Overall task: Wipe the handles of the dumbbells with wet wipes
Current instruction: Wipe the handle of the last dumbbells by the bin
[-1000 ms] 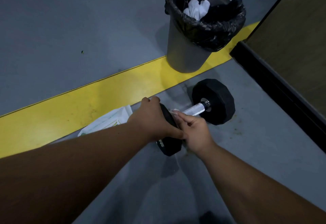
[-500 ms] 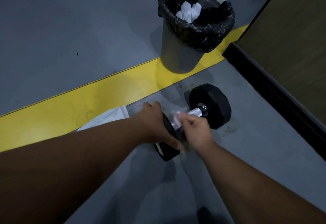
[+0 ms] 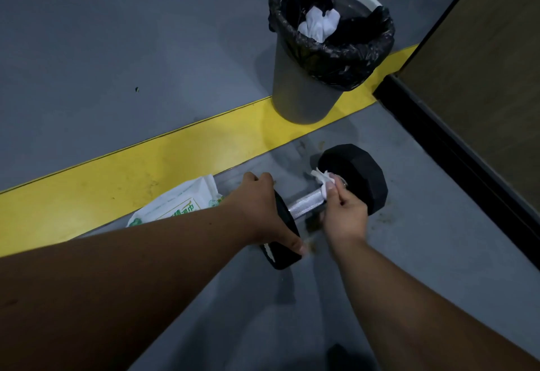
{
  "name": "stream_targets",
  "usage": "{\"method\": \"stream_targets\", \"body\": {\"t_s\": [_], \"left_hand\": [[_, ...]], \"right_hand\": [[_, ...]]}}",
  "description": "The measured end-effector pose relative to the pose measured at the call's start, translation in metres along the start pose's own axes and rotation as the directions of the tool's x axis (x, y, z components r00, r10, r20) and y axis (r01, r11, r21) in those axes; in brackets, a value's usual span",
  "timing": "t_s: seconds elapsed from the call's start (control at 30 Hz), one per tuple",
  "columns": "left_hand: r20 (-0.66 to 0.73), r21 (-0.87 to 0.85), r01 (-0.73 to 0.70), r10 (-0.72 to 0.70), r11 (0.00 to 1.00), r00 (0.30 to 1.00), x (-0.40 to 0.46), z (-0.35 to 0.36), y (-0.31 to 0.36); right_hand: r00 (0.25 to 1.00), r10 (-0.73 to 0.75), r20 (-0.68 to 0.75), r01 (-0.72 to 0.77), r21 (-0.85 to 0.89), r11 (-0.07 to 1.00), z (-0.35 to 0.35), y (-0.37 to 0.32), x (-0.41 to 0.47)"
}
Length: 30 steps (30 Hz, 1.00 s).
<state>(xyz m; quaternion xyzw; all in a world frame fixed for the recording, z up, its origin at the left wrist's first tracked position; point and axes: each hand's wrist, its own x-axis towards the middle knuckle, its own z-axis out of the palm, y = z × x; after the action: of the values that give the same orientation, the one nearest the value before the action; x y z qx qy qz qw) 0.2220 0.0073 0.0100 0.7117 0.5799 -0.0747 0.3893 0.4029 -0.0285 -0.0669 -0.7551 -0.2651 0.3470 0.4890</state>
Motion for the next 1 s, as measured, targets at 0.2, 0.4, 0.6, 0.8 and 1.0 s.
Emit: {"method": "stream_targets", "body": {"t_s": [0.2,0.4,0.6,0.8,1.0], "left_hand": [[-0.001,-0.024,0.004,-0.004,1.000,1.000,0.000,-0.001,0.002],[0.015,-0.035,0.014,-0.013,0.999,1.000,-0.001,-0.001,0.003],[0.000,-0.035,0.016,-0.016,0.999,1.000,0.000,-0.001,0.002],[0.014,-0.039,0.019,-0.019,0.999,1.000,-0.001,0.000,0.002],[-0.010,-0.039,0.010,-0.011,0.999,1.000,0.001,0.001,0.000]], "right_hand": [[0.866,-0.027,0.499,0.073,-0.074,0.995,0.010,0.009,-0.027],[0.992,0.050,0.117,-0.056,0.054,0.997,0.003,0.001,-0.006],[0.842,0.008,0.539,0.001,-0.016,1.000,0.007,0.006,-0.025],[0.993,0.061,0.105,-0.073,0.118,0.990,0.003,-0.001,-0.010],[0.851,-0.042,0.524,0.069,-0.033,0.997,0.002,0.012,-0.025]]}}
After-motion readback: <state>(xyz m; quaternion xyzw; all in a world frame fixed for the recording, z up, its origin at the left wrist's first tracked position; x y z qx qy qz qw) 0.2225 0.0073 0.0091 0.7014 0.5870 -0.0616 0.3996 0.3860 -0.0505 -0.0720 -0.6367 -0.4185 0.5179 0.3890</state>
